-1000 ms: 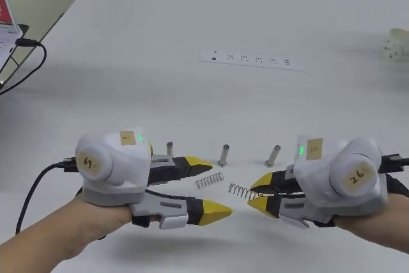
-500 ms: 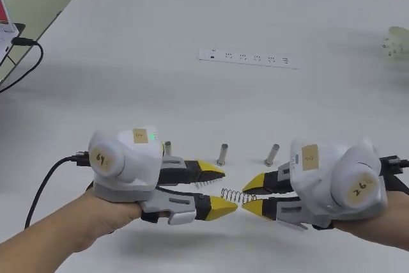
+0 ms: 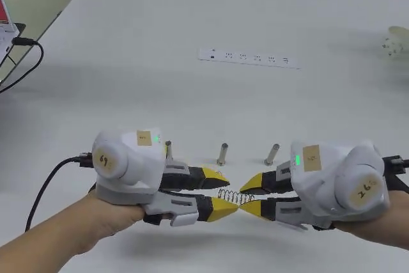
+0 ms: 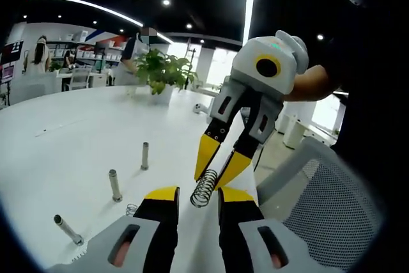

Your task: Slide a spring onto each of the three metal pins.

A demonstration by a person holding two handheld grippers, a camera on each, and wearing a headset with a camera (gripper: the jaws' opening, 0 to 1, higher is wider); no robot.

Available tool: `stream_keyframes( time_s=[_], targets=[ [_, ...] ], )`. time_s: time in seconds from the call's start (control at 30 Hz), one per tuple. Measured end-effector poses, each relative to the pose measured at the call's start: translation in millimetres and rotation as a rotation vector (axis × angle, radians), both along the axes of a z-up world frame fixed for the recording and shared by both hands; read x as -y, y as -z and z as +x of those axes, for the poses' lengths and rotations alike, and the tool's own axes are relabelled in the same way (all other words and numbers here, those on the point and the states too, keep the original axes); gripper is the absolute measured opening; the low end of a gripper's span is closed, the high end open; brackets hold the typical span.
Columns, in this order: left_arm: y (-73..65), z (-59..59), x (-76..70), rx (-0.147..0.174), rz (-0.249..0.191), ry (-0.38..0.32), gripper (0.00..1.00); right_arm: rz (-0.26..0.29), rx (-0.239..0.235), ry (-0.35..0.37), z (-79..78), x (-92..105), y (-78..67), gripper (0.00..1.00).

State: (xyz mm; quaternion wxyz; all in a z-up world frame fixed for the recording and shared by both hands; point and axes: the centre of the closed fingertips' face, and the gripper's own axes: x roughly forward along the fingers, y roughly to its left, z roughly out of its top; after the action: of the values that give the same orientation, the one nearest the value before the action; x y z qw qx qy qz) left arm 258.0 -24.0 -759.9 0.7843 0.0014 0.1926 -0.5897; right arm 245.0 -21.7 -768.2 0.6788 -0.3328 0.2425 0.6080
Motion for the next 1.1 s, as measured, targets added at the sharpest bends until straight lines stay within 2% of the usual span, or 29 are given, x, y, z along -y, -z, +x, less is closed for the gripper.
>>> stream_keyframes(
  time_s=[0.33,0.7,1.1],
  targets=[
    [-1.0,-5.4,2.6,-0.008,-0.011,0.023,0.06,0.009,0.005,-0.012,-1.8,-2.2,-2.0,0.08],
    [-2.3,-7.5,3.0,0.000,-0.010,0.033,0.04,0.006,0.015,-0.032,-3.2,-0.2,-2.2,0.08],
    [-5.3,-9.3,1.4,-0.008,-0.024,0.031,0.03,0.018,0.021,-0.053,-4.6,-1.3,-4.7,0.08]
  ],
)
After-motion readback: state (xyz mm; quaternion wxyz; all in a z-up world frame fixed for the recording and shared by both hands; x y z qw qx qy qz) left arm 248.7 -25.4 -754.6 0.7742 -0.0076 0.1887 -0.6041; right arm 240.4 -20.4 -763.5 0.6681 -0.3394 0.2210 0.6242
